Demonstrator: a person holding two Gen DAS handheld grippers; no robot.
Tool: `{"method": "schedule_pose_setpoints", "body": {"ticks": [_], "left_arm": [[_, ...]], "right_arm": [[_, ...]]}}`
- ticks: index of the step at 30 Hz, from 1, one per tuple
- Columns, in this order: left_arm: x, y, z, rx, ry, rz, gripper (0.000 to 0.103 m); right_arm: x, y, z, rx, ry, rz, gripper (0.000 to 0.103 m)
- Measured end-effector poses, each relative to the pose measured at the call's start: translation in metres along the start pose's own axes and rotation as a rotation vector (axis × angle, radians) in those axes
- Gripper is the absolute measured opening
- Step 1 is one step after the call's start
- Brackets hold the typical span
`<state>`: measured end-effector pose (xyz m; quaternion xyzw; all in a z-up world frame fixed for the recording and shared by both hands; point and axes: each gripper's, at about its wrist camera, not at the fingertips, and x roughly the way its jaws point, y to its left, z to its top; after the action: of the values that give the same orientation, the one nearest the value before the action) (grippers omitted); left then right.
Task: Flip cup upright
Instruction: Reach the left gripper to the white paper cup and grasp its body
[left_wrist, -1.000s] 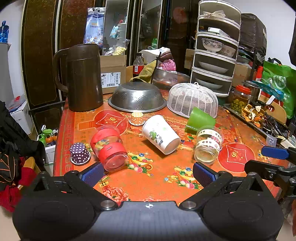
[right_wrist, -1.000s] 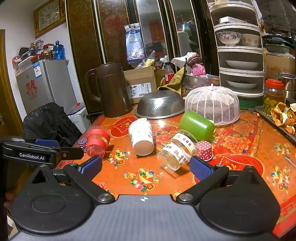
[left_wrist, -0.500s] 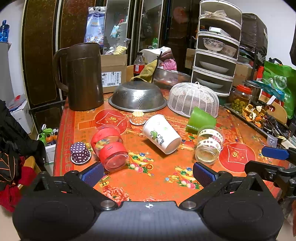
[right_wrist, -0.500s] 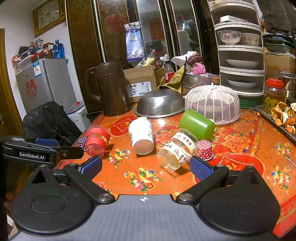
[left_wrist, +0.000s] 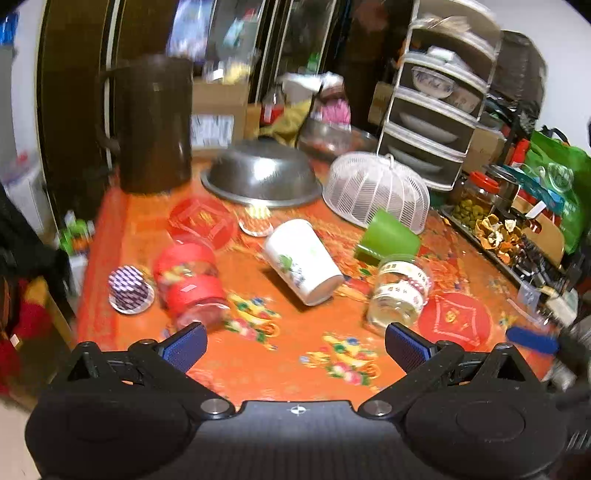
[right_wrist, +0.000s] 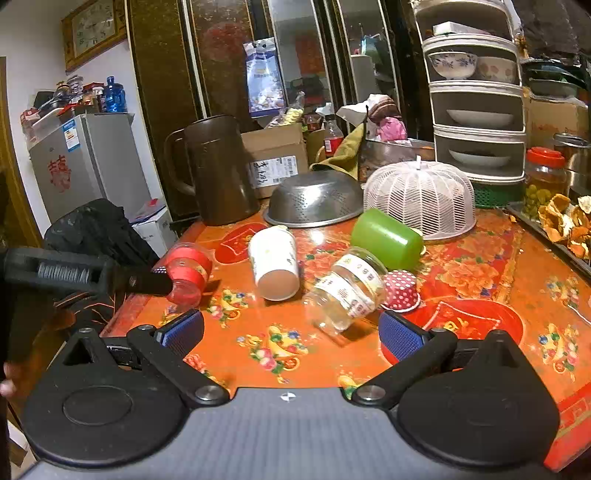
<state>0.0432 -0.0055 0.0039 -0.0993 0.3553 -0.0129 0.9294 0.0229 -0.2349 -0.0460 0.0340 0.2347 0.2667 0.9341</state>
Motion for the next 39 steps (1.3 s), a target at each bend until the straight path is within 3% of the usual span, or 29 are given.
{"method": "schedule_pose_setpoints", "body": {"ticks": [4,12,19,25,30,39], "left_arm": [[0.037,-0.018,0.036,-0.044,0.122,-0.023,0.103],[0.123,-0.028,0.067,-0.204,0.290,0.077,0.090],[0.163,-0.030,0.070,-0.261,0.332,0.142,0.090],[0.178,-0.030,0.067,-0.264,0.343,0.181,0.083],[0.182,-0.033,0.065,-0.233,0.346,0.200,0.060],[0.174,-0.031,0.062,-0.173,0.310,0.198,0.058]], "right_arm": [[-0.003,-0.010,-0.003,0.006,0.001,0.008,0.102],[-0.014,-0.028,-0.010,0.018,-0.001,0.051,0.102],[-0.018,-0.048,-0.012,0.047,-0.006,0.075,0.102],[-0.020,-0.057,-0.015,0.059,-0.008,0.087,0.102],[-0.017,-0.062,-0.018,0.074,-0.004,0.092,0.102],[-0.015,-0.059,-0.018,0.075,0.004,0.095,0.102]]}}
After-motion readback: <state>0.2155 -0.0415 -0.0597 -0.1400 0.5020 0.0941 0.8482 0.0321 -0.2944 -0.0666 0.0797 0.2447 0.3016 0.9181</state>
